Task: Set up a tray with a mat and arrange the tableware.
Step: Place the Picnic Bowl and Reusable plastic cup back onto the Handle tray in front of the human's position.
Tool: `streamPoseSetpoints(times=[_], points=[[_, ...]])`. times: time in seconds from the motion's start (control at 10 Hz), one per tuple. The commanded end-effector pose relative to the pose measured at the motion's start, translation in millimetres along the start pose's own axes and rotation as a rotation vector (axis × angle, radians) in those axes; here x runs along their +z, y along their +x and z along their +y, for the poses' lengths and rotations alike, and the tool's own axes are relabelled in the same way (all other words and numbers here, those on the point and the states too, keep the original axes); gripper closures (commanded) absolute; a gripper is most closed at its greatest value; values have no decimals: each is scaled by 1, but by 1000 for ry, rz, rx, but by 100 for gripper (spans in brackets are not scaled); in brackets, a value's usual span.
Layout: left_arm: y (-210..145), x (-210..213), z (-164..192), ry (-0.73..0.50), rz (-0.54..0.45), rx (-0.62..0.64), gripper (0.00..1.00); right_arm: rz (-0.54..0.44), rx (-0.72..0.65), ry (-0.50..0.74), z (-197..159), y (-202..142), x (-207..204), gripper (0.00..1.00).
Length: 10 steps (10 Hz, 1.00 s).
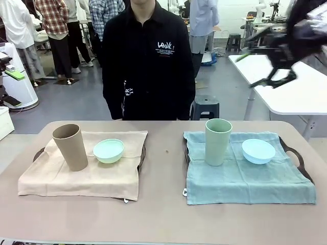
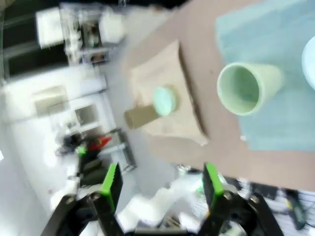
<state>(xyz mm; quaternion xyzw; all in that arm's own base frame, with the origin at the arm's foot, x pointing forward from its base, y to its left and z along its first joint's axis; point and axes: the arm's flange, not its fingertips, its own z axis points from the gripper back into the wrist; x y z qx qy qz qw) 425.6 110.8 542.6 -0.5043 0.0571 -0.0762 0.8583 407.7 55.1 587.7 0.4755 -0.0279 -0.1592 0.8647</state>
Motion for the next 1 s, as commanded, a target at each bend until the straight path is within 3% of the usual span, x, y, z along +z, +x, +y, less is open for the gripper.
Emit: streamPoseSetpoints(times=[0.0,0.1,0.3,0.4,0.5,0.9], points=[[-1,15,-7,-93,-13,36,0,146,31,146,-72,13,61,15],[-2,19,-10,-160,-33,43,0,139,24,187,-95,15,74,15],[-8,31,-14,-305,-90,31,0,228,91,184,-120,7,68,15],[-11,31,-14,-299,-65,13,0,200,94,182,-119,7,55,15],[-10,23,-9,-223,-55,21,0,179,60,230,-122,2,92,15],[-10,23,-9,-223,-55,21,0,179,60,230,-122,2,92,15]])
